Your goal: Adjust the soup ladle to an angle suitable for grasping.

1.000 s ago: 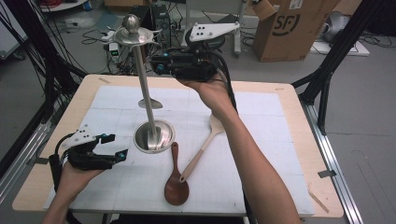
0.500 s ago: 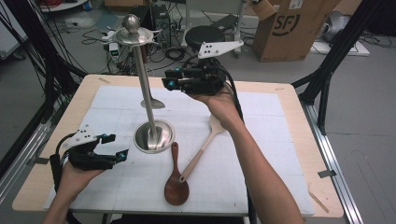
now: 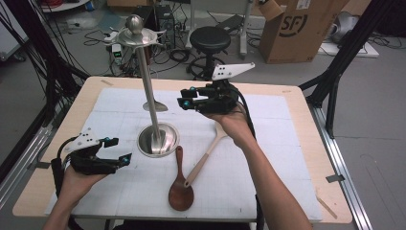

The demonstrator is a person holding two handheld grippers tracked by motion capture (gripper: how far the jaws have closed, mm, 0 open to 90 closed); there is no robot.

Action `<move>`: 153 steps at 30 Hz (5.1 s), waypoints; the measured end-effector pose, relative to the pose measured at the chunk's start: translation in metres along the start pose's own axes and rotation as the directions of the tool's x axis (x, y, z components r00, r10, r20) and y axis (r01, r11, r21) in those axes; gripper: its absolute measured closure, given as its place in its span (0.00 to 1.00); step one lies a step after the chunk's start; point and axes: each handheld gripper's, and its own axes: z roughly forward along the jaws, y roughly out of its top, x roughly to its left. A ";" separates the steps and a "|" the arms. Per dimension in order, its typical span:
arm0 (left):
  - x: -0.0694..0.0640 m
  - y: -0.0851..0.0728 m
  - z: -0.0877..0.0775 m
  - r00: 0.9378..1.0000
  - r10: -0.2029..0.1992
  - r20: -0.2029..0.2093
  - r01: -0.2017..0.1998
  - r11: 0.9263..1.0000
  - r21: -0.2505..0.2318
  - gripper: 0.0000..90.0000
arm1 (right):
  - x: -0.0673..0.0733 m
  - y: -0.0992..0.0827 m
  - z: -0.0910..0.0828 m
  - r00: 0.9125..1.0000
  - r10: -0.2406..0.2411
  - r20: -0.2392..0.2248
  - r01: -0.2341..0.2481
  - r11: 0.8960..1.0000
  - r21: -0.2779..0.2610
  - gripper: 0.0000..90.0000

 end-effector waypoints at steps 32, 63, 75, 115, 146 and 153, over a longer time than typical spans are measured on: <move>-0.007 -0.001 0.006 1.000 0.004 0.000 -0.004 1.000 0.000 0.23 | 0.012 -0.108 -0.018 0.995 0.099 -0.012 -0.097 0.987 0.129 0.94; -0.008 -0.001 0.009 1.000 0.006 0.002 -0.006 1.000 0.005 0.23 | 0.032 -0.184 -0.009 0.995 0.080 -0.060 -0.055 0.940 0.337 0.99; -0.008 -0.002 0.009 1.000 0.005 0.003 -0.005 1.000 0.008 0.22 | 0.038 -0.198 0.005 0.994 0.064 -0.091 -0.021 0.913 0.408 0.99; -0.010 -0.001 0.015 1.000 0.009 0.019 -0.009 1.000 0.015 0.22 | 0.041 -0.192 0.028 0.995 0.032 -0.098 0.009 0.921 0.389 0.99; -0.010 -0.001 0.017 1.000 0.013 0.025 -0.014 1.000 0.021 0.22 | 0.039 -0.184 0.051 0.995 0.025 -0.100 0.014 0.928 0.373 0.99; -0.011 -0.001 0.017 1.000 0.011 0.025 -0.011 1.000 0.020 0.22 | 0.038 -0.184 0.056 0.995 0.027 -0.101 0.013 0.929 0.370 0.99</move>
